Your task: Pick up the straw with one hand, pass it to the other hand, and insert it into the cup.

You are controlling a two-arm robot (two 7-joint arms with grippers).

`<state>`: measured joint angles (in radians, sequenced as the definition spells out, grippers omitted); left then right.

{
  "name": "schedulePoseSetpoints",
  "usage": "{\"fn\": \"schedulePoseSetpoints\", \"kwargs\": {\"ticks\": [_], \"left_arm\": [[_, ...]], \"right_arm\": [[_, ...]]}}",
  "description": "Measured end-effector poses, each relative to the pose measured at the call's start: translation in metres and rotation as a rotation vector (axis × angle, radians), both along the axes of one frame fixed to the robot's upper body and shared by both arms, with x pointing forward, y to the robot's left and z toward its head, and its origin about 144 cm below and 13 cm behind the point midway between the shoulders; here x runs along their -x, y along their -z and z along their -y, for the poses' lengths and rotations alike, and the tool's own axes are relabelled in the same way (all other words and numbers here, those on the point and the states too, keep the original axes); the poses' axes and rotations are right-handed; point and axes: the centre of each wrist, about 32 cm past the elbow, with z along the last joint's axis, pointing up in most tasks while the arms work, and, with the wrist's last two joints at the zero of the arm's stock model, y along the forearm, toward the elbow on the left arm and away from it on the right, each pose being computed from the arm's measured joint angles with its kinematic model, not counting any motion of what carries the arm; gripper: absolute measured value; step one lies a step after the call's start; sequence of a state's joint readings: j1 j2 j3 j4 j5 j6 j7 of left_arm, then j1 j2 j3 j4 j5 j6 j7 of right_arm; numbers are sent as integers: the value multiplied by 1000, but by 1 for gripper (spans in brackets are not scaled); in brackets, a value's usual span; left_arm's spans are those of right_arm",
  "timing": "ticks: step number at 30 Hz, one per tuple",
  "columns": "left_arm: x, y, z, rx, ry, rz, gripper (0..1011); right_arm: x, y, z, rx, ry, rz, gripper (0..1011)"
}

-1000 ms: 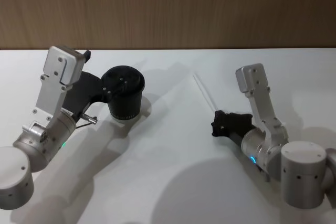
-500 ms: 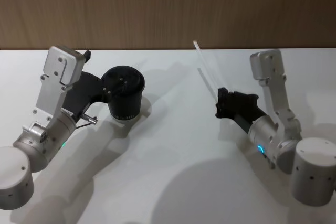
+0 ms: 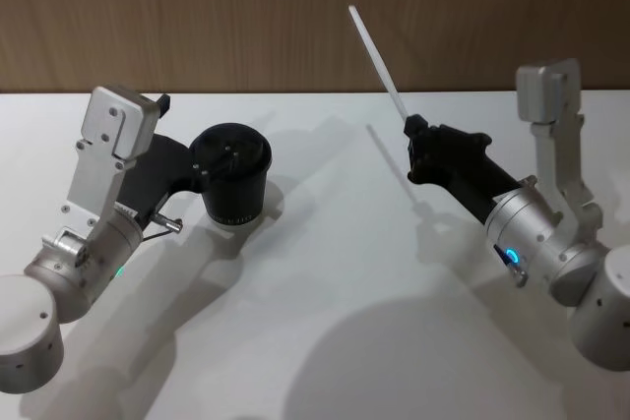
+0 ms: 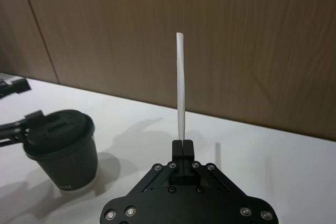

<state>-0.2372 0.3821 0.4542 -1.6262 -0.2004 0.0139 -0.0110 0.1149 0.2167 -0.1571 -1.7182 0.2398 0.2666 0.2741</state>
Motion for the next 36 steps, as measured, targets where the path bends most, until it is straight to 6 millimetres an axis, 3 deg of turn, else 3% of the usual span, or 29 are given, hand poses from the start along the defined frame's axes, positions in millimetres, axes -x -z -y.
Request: {"fn": "schedulePoseSetpoints", "kwargs": {"ticks": [16,36], "left_arm": [[0,0,0,0,0,0,1003],[0,0,0,0,0,0,1003]], "right_arm": [[-7,-11,21,-173,-228,87,1],[-21,-16,30,-333,-528,100,1]]}}
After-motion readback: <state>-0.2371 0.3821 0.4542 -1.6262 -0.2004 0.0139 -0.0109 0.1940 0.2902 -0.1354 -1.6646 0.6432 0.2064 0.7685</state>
